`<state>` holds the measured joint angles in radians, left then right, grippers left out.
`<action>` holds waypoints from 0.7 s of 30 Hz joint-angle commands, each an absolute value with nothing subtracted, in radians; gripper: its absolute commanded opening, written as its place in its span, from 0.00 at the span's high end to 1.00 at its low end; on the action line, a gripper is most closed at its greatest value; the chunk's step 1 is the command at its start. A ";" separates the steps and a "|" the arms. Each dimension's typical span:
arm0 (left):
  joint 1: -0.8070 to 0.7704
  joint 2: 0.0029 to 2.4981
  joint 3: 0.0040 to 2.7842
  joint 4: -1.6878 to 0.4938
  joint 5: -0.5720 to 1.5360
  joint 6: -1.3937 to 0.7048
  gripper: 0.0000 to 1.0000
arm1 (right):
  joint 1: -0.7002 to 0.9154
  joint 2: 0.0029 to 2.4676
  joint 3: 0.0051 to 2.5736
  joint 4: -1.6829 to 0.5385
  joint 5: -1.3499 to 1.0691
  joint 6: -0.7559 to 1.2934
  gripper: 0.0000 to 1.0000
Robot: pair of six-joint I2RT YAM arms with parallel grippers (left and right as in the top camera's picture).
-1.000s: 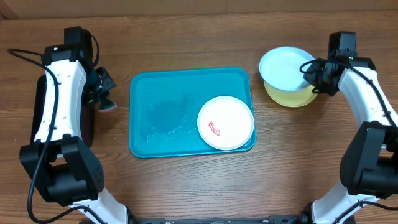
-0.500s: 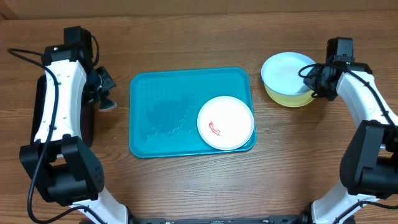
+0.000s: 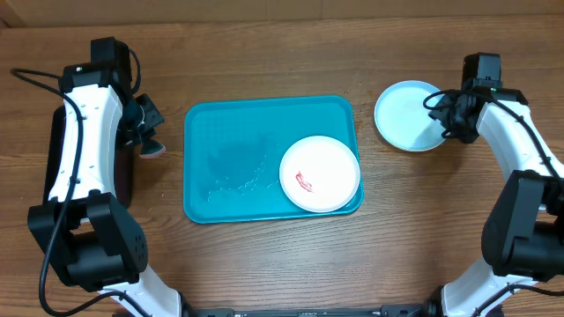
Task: Clean dirty plates on tray and stack at the side
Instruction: 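Set the white plate on top of the yellow plate, release, then move the right gripper to the remaining white plate's rim and grip it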
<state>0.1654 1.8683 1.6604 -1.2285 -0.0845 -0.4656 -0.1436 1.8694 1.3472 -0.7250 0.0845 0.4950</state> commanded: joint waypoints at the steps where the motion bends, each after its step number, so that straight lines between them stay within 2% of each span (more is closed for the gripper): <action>1: 0.163 1.877 1.657 -1.225 -0.077 -0.476 0.96 | -0.145 1.860 1.346 -0.712 -0.072 0.468 0.35; 4: 0.163 1.877 1.657 -1.221 -0.077 -0.476 0.96 | -0.122 1.860 1.346 -0.706 -0.294 0.386 0.33; 8: 0.163 1.877 1.657 -1.222 -0.077 -0.476 0.96 | -0.060 1.860 1.346 -0.701 -0.377 0.369 0.32; 15: 0.163 1.877 1.657 -1.222 -0.077 -0.476 0.96 | 0.109 1.860 1.346 -0.690 -0.260 0.356 0.31; 21: 0.163 1.877 1.657 -1.219 -0.077 -0.476 0.96 | 0.212 1.860 1.348 -0.711 -0.150 0.089 0.26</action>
